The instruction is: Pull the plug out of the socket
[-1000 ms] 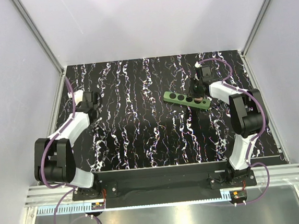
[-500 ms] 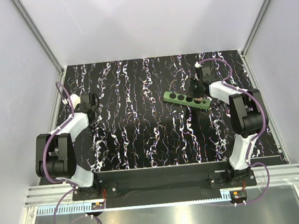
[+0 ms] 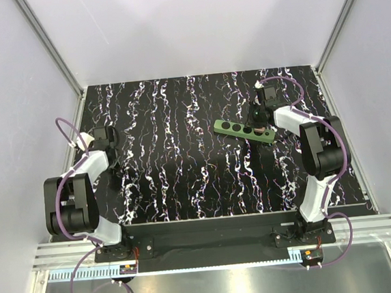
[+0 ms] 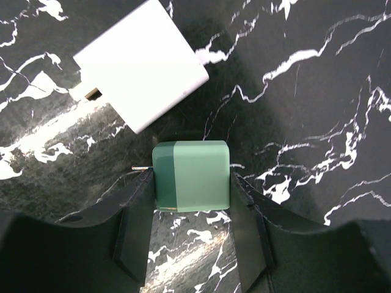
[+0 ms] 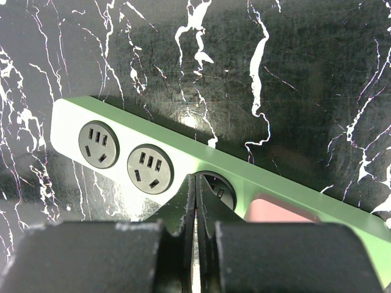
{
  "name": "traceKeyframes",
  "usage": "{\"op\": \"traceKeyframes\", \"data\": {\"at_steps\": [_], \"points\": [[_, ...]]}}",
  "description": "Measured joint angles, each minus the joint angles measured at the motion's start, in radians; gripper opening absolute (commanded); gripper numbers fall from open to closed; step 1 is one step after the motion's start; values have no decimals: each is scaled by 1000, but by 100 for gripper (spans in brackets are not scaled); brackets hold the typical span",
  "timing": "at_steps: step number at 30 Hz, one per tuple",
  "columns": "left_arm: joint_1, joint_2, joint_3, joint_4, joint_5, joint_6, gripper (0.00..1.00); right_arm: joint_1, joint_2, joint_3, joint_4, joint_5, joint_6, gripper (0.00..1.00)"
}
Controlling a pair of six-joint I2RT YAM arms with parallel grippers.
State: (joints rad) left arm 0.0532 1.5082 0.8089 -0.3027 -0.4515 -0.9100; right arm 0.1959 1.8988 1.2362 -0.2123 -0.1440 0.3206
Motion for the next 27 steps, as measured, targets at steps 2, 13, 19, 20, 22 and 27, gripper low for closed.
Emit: {"op": "traceKeyframes", "data": {"at_steps": [2, 13, 19, 20, 22, 27], "points": [[5, 0, 0, 6, 2, -4, 45, 0, 0, 1, -1, 0, 0, 3], [5, -43, -23, 13, 8, -3, 76, -2, 4, 6, -6, -7, 0, 3], [-36, -179, -33, 14, 16, 25, 76, -2, 3, 7, -7, -7, 0, 3], [-54, -198, -32, 18, 16, 35, 76, -2, 1, 4, -4, -6, 0, 3], [-131, -237, -32, 48, 21, 72, 76, -2, -5, -4, 6, -6, 1, 4], [-391, -248, -17, 163, 36, 183, 75, -1, -36, -40, 23, -18, 11, 10]]}}
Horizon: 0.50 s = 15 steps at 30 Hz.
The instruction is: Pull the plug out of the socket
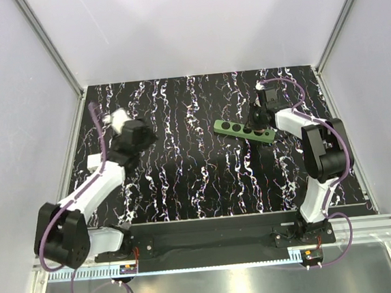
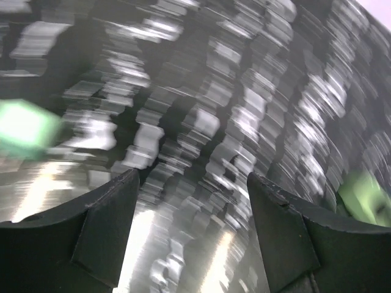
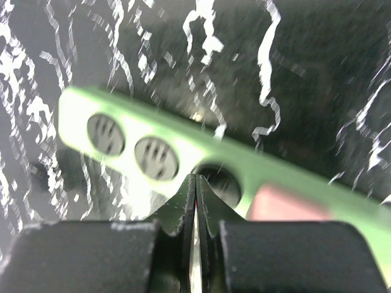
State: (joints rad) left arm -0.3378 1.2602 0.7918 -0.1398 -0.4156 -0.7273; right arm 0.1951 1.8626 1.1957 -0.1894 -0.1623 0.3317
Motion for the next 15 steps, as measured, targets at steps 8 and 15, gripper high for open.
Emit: {"op": "traceKeyframes", "data": {"at_steps": [8, 15], "points": [[-304, 191, 135, 92, 122, 149, 75, 18, -164, -72, -27, -21, 21, 35], [-430, 368, 302, 120, 253, 213, 79, -1, -461, -190, -17, 111, 43, 47]]}}
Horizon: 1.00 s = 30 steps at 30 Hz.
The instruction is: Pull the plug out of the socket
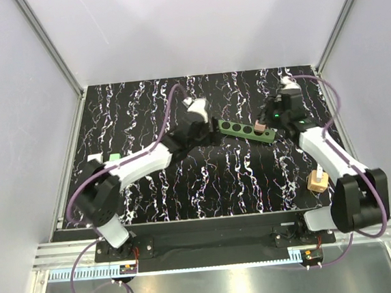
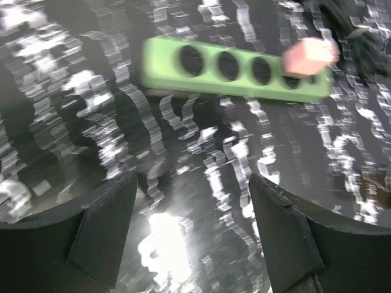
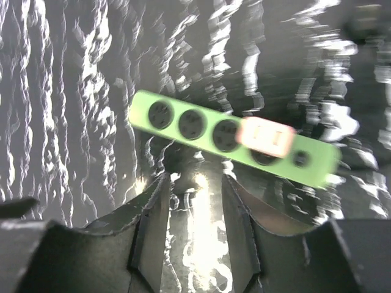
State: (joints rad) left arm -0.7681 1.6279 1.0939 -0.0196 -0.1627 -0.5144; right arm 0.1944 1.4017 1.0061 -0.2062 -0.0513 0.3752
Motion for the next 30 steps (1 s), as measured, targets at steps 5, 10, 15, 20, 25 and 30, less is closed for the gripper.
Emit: {"op": "traceKeyframes", "data": {"at_steps": [5, 10, 15, 20, 25, 30], "points": [[-46, 192, 218, -1, 58, 23, 79, -223, -54, -87, 4, 37, 72, 48], [-89, 440, 529, -61, 57, 69, 79, -310, 48, -117, 0, 34, 109, 44], [-134, 636, 772, -108, 45, 123, 80, -320, 127, -119, 9, -8, 130, 41], [-158, 742, 888, -139, 50, 146, 81, -327, 138, -126, 40, -43, 146, 41], [-154, 795, 945, -152, 47, 150, 80, -328, 138, -128, 67, -66, 151, 40], [-152, 807, 957, -151, 42, 147, 78, -328, 139, -132, 84, -77, 159, 37]]}}
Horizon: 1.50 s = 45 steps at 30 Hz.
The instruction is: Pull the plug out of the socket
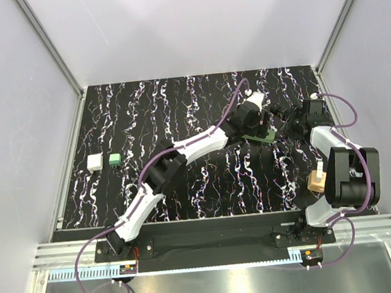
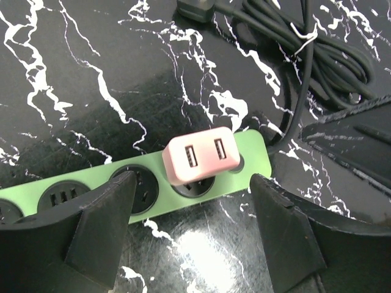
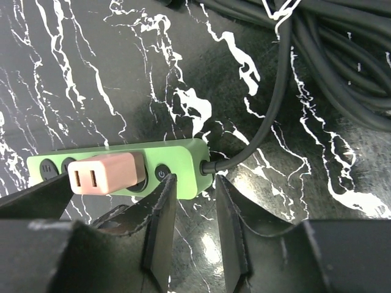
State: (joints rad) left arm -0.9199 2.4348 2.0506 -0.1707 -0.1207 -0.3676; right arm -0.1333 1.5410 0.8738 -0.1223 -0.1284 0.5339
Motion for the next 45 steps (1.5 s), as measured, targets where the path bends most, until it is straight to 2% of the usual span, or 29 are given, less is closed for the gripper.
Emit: {"op": "traceKeyframes", "data": {"at_steps": [10, 13, 20, 21, 24, 31, 38, 45], "points": [[0, 53, 42, 13, 1, -29, 64, 0, 43, -4, 29, -57, 13, 41], [2, 66, 45, 15, 2, -44, 54, 0, 50, -5, 30, -69, 13, 41], [9, 70, 49, 24, 3, -74, 25, -1, 81, -4, 49, -120, 12, 39], [9, 70, 49, 24, 3, -76, 15, -1, 89, -4, 51, -126, 12, 39], [9, 70, 49, 28, -6, -80, 0, -1, 104, -4, 51, -129, 12, 40], [6, 39, -46, 126, -55, -85, 0, -1, 106, -4, 65, -150, 12, 41], [2, -36, -206, 238, -123, -87, 0, -1, 114, -4, 77, -181, 13, 45], [2, -39, -214, 262, -159, -106, 0, 0, 145, -3, 82, -218, 12, 45]]}}
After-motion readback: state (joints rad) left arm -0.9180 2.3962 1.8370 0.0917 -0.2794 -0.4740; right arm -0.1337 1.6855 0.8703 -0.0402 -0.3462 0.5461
